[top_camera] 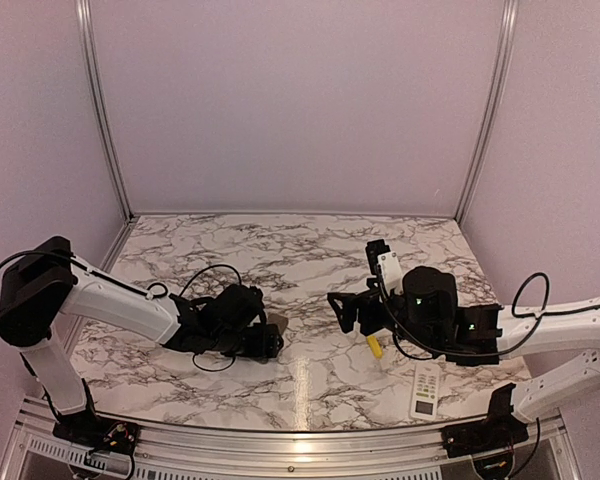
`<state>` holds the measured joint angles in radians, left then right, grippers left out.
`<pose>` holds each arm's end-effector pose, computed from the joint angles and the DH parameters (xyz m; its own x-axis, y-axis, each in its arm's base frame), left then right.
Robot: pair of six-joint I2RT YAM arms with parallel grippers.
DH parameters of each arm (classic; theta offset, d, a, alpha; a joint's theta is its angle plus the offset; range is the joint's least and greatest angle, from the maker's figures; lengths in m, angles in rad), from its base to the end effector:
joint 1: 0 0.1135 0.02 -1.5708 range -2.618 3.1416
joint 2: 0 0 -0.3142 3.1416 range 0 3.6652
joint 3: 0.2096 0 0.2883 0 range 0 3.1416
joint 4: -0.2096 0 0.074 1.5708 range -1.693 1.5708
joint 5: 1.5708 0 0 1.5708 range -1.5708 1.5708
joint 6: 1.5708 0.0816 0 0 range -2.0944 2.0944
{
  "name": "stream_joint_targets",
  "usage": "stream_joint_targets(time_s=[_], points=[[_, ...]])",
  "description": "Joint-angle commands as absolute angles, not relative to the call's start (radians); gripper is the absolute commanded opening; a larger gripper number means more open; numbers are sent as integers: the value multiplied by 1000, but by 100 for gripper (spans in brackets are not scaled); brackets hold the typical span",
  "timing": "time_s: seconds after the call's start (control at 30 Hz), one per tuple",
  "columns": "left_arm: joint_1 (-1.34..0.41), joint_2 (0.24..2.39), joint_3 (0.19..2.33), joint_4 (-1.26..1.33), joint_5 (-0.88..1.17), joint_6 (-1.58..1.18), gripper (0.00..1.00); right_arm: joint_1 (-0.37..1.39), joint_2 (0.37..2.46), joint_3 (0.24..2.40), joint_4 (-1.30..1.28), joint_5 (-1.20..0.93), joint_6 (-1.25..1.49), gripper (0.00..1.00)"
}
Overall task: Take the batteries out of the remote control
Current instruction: Place the remote control at the center of the board, then adjust the remote control at the center of the board.
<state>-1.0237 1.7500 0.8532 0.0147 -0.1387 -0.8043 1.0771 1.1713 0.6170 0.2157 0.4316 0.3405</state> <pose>0.2163 -0.3334 0.1202 -0.8550 0.0322 -0.5177 0.2657 0.8844 -0.3838 0.1764 0.2558 0.2563 -0.3530 -0.0159 -0.9355 -0.5251 0.8309 0.1840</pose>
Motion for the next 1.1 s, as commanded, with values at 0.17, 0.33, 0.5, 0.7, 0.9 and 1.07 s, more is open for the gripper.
stream_joint_targets(time_s=[0.17,0.33,0.5,0.7,0.9,1.07], points=[[-1081,1747,841,-35,-44,-831,78,1078,1119,596,180,427,362,99],[-1090,1790,875,27,-33,-828,77,1078,1095,572,199,429,360,99],[-1104,1832,916,53,-27,-836,75,1079,1096,571,187,442,353,99],[-1105,1831,917,105,-20,-829,75,1078,1097,556,196,469,323,99],[-1102,1740,874,88,-126,-781,75,1078,1102,523,274,453,242,99],[-1088,1626,826,47,-275,-707,77,1077,1129,503,360,388,158,99]])
